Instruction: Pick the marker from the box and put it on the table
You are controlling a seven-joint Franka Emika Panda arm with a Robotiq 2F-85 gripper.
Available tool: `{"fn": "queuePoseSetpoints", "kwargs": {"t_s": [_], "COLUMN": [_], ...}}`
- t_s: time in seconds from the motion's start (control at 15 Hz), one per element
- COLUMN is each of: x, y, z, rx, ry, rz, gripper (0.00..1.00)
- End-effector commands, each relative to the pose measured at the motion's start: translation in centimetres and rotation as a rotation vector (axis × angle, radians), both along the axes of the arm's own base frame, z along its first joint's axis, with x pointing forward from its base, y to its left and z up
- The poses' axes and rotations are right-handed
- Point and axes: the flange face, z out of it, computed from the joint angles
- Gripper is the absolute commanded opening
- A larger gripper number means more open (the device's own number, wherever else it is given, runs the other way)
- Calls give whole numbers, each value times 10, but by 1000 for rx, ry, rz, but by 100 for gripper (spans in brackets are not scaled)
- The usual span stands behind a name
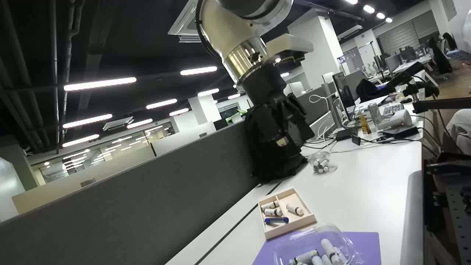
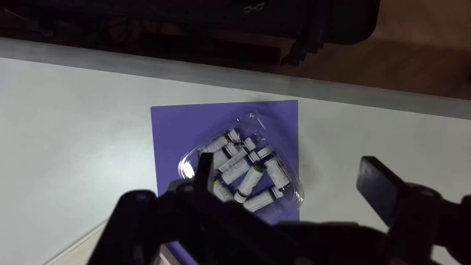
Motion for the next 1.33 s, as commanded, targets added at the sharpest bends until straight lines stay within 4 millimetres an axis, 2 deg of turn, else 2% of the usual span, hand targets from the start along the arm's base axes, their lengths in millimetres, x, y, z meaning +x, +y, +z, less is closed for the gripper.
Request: {"fn": "queuePoseSetpoints", "kwargs": {"t_s": [0.0,0.87,1.07,1.27], "x": [0,2,33,72], "y": [0,1,-14,-39], "z": [1,0,-2,-9], "rx": [0,1,26,37], "ry": [1,-19,-155,-295], "rz": [0,-4,-131,-230], "gripper": [100,100,100,100]}}
